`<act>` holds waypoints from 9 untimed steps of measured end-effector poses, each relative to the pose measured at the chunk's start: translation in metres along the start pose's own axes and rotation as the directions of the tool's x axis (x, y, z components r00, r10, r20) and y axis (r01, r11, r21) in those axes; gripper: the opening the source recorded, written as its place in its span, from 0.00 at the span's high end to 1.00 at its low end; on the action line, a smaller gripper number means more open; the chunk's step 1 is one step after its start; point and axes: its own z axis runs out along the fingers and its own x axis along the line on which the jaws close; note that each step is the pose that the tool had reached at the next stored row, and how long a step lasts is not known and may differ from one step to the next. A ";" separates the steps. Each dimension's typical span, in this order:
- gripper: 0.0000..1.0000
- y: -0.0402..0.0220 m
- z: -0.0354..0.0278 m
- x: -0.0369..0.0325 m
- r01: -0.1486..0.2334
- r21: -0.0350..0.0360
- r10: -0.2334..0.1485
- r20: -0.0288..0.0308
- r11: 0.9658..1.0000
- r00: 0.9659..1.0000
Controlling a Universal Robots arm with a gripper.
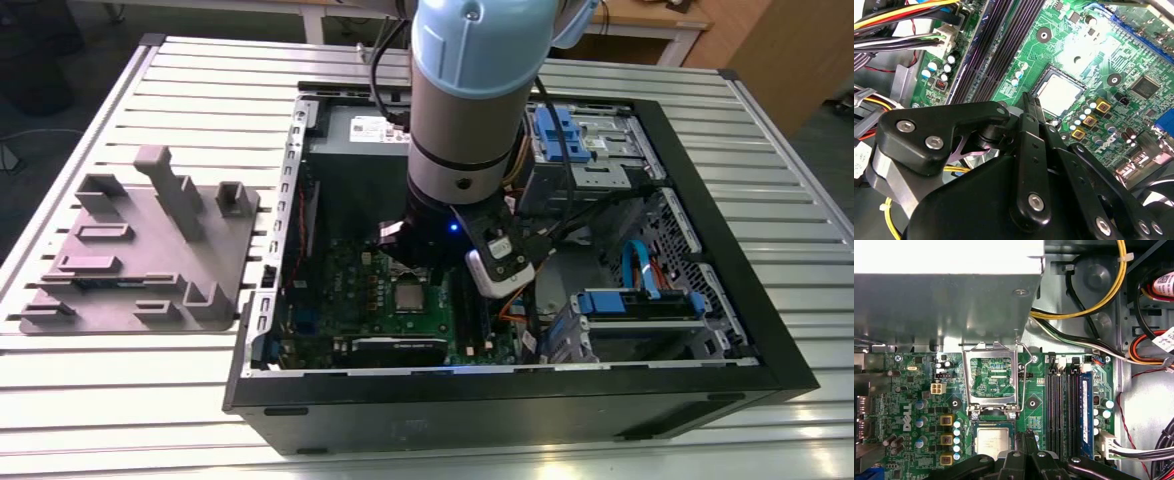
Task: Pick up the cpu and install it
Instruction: 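Close the cpu cover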
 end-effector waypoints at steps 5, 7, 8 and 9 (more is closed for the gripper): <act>0.90 0.0000 0.0000 -0.0001 0.000 0.000 0.000 0.000 1.000 1.000; 0.90 0.0002 0.0000 -0.0002 0.000 0.000 0.000 0.000 1.000 1.000; 0.90 0.0002 0.0001 -0.0006 0.000 0.000 0.000 0.000 1.000 1.000; 0.90 0.0002 0.0001 -0.0012 0.000 0.000 0.000 0.000 1.000 1.000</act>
